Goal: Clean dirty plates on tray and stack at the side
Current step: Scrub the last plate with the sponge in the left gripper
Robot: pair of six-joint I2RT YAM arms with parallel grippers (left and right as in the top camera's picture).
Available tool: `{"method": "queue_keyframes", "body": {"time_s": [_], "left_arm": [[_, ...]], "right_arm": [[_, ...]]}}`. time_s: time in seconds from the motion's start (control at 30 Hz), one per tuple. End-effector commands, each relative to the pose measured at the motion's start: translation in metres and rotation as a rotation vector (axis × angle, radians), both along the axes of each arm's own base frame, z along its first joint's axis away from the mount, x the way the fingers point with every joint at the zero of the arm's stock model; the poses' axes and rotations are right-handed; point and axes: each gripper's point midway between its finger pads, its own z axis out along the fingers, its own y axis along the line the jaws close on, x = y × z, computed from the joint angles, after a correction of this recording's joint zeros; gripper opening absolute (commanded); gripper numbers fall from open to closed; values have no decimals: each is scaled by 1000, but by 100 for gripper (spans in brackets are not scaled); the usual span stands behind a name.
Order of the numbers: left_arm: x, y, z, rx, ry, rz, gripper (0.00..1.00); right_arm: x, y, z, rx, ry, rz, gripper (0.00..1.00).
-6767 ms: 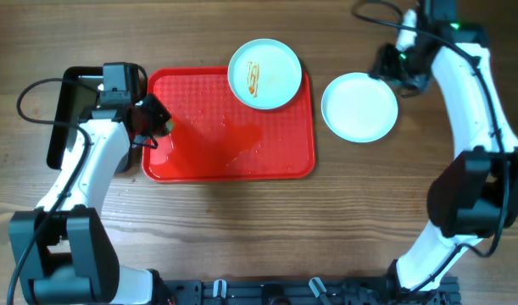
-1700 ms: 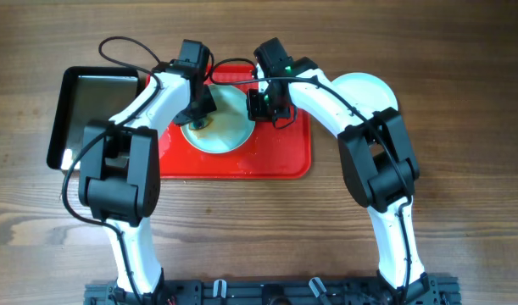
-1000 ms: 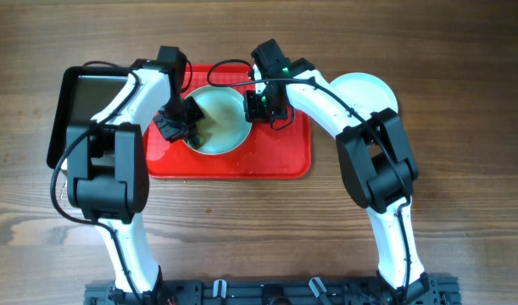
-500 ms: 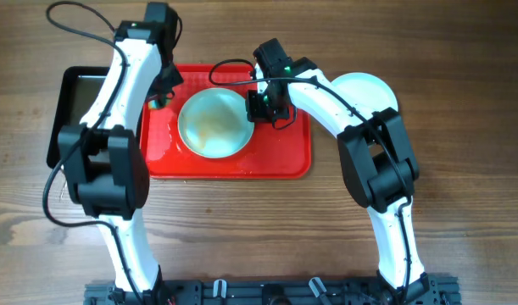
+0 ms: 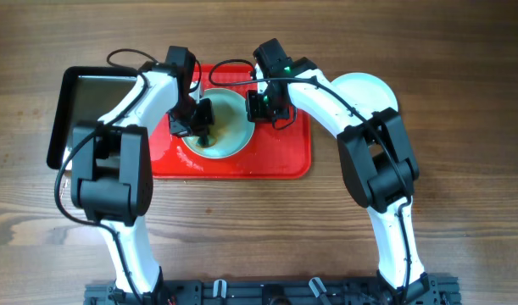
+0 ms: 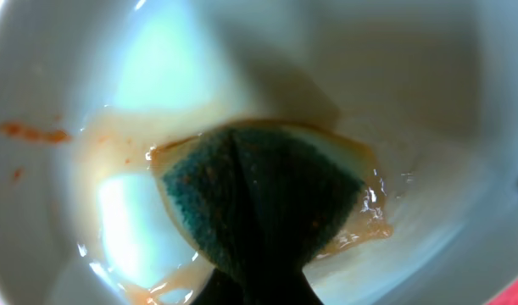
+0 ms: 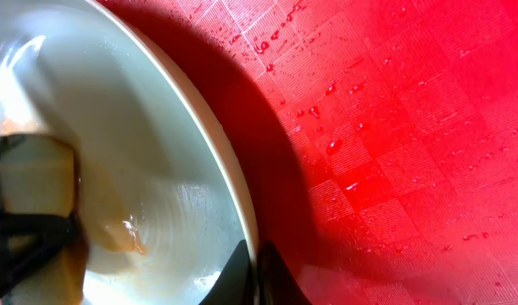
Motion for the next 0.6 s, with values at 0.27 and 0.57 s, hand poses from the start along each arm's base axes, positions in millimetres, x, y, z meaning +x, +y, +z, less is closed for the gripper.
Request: {"method": "queue_keyframes", "body": {"time_s": [0.27,0.57], "left_arm": [[-1,80,-29,384,-32,181,4],[52,95,38,474,-177,217,4]], "right_arm": [[-5,-9,-18,-42,22,9,4],[-5,-9,-19,-43,24,10,4]]}}
